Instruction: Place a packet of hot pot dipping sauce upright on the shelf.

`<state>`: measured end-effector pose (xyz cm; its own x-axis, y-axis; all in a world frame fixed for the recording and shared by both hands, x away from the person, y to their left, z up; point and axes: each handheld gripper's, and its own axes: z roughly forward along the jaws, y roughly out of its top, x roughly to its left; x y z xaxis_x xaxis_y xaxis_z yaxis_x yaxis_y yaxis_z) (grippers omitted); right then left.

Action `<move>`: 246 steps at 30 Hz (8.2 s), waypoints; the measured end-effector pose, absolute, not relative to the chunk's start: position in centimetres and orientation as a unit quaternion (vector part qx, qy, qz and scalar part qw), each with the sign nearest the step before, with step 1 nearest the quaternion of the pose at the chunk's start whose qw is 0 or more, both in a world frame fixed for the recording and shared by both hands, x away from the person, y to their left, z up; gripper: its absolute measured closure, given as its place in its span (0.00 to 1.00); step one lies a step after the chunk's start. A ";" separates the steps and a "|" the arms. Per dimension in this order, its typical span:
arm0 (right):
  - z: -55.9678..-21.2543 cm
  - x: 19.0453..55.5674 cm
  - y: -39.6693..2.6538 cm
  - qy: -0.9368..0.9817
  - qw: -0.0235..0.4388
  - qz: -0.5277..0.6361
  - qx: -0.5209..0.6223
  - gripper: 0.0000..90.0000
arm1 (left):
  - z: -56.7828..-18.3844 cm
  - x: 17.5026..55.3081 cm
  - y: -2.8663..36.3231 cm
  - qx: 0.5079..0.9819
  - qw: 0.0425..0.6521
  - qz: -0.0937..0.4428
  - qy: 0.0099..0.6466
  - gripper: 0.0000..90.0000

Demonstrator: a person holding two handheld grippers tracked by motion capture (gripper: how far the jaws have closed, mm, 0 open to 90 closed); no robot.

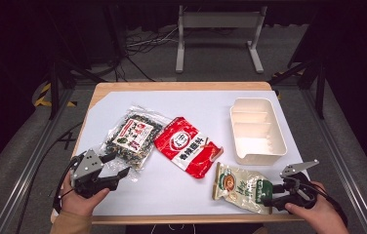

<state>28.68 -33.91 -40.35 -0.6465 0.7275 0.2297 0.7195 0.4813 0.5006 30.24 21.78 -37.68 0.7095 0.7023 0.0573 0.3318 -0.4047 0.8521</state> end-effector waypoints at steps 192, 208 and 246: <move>-18.7 49.7 -32.8 0.885 0.312 0.236 0.251 0.99 | -39.7 31.2 25.1 0.783 0.438 0.239 0.372 0.28; -21.0 51.6 -32.7 0.895 0.314 0.225 0.226 0.99 | -39.9 31.2 25.1 0.783 0.437 0.236 0.374 0.28; -24.7 53.1 -30.7 0.927 0.277 0.179 0.178 0.99 | -39.9 31.0 25.2 0.785 0.434 0.237 0.373 0.29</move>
<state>53.07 -30.70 -24.72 -0.7834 0.4297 -0.4491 0.2314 0.8722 0.4309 31.01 25.23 -39.88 0.6098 0.7911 0.0492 0.3798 -0.3461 0.8579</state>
